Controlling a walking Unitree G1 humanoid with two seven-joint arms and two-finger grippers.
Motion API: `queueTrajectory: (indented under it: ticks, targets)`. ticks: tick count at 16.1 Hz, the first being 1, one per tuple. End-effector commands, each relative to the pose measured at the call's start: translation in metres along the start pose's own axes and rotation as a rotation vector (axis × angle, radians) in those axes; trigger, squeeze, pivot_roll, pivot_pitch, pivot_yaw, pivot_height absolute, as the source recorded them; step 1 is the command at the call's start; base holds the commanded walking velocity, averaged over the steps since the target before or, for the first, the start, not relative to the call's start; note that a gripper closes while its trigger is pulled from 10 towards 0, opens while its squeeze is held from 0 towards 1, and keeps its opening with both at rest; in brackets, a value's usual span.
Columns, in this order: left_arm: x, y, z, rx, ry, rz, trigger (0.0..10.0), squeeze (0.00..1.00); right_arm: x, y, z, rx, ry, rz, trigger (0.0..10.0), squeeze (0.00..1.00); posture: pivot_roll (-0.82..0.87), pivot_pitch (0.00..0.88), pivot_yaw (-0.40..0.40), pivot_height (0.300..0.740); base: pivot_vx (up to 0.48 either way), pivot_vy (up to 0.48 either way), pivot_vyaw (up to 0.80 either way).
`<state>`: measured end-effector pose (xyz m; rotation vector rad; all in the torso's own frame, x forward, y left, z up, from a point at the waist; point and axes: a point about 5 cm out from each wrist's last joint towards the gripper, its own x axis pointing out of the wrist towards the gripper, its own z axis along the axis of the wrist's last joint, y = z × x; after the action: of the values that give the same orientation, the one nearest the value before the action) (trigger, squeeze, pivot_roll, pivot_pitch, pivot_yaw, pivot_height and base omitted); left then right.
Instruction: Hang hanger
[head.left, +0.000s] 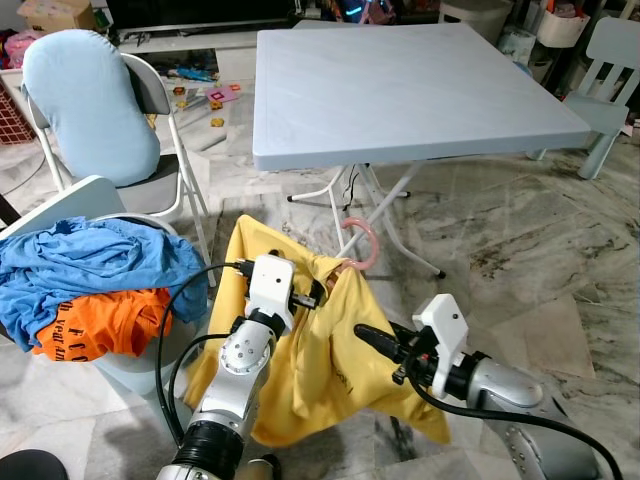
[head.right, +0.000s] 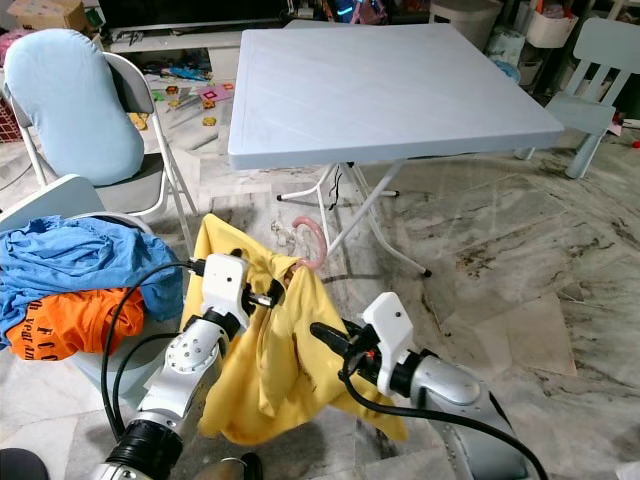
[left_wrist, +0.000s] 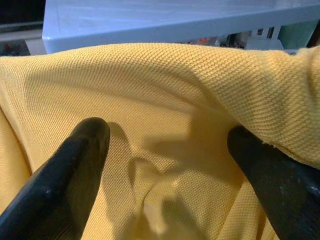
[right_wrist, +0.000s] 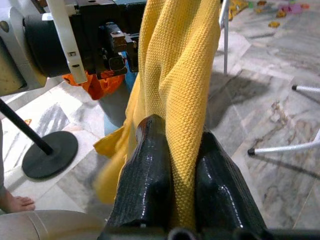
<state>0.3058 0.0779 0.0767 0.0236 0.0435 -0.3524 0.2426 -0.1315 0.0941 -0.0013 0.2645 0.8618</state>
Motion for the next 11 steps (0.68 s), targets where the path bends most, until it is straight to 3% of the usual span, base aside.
queueTrajectory:
  ticks: [1, 2, 3, 6, 11]
  targets:
    - [0.005, -0.011, 0.003, -0.007, -0.003, -0.061, 10.0, 0.00, 0.007, 0.010, 0.020, -0.042, -0.063, 0.060, 10.0, 0.00, 0.00, 0.073, 0.010, 0.740, 0.000, 0.000, 0.00]
    - [0.005, -0.012, 0.002, -0.050, -0.001, -0.065, 3.8, 0.00, 0.008, 0.011, 0.023, -0.026, -0.076, 0.062, 10.0, 0.00, 0.00, 0.073, 0.010, 0.740, 0.000, 0.000, 0.00]
    - [0.006, -0.012, 0.001, -0.066, -0.001, -0.068, 0.0, 0.00, 0.010, 0.012, 0.023, -0.031, -0.077, 0.062, 10.0, 0.00, 0.00, 0.072, 0.011, 0.740, 0.000, 0.000, 0.00]
    - [0.008, -0.019, 0.008, -0.136, -0.028, -0.134, 0.0, 0.00, 0.013, 0.002, 0.020, -0.058, -0.057, -0.026, 10.0, 0.00, 0.00, 0.072, 0.011, 0.740, 0.000, 0.000, 0.00]
    - [-0.004, -0.024, -0.005, -0.097, 0.029, -0.189, 0.0, 0.00, 0.022, -0.014, 0.026, -0.073, -0.072, -0.181, 10.0, 0.00, 0.01, 0.072, 0.013, 0.740, 0.000, 0.000, 0.00]
